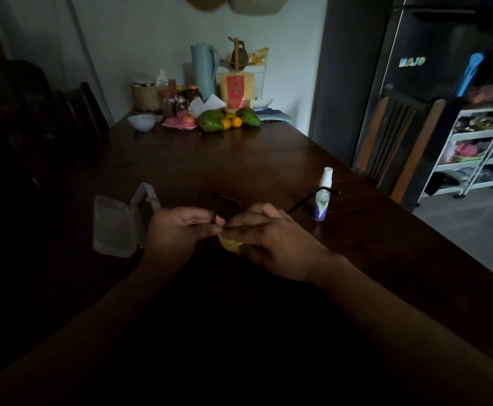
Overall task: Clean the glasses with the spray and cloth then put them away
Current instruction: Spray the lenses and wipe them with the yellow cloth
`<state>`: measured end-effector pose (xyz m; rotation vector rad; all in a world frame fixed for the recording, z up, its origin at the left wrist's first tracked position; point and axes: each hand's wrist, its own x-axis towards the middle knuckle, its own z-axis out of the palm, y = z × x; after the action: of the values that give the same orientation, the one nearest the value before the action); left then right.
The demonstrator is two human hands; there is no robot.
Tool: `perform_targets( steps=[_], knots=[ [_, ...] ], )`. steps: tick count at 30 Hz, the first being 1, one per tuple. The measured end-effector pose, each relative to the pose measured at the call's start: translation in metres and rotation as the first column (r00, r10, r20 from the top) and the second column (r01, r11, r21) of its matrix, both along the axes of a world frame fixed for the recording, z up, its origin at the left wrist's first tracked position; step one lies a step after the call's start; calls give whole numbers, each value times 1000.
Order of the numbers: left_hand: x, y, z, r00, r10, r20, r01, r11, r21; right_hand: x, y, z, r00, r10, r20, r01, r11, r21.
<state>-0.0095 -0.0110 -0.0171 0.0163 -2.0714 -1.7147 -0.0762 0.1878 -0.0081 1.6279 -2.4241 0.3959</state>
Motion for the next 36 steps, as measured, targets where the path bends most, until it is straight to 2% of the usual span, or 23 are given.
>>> perform_targets(
  steps=[3, 10, 15, 18, 25, 29, 36],
  knots=[
    [0, -1, 0, 1000, 12, 4, -12, 1000, 6, -3, 4, 2, 999, 8, 38, -8, 1000, -15],
    [-2, -3, -2, 1000, 29, 9, -29, 1000, 8, -3, 10, 3, 999, -40, -23, 39, 999, -34],
    [-1, -2, 0, 999, 30, 15, -30, 1000, 8, -3, 4, -1, 999, 30, 42, -28, 998, -51],
    [0, -2, 1, 998, 50, 39, -50, 999, -1, -10, 10, 0, 999, 4, 49, 0, 997, -78],
    [3, 5, 8, 997, 56, 60, -54, 998, -22, -8, 6, -6, 993, -40, -115, 35, 999, -38],
    [5, 6, 8, 996, 76, 42, -76, 997, -20, -6, 6, -4, 999, 16, -51, -18, 1000, -24],
    [4, 4, 8, 996, 61, 67, -58, 997, -46, -8, 10, -3, 999, -2, -43, -1, 999, -55]
  ],
)
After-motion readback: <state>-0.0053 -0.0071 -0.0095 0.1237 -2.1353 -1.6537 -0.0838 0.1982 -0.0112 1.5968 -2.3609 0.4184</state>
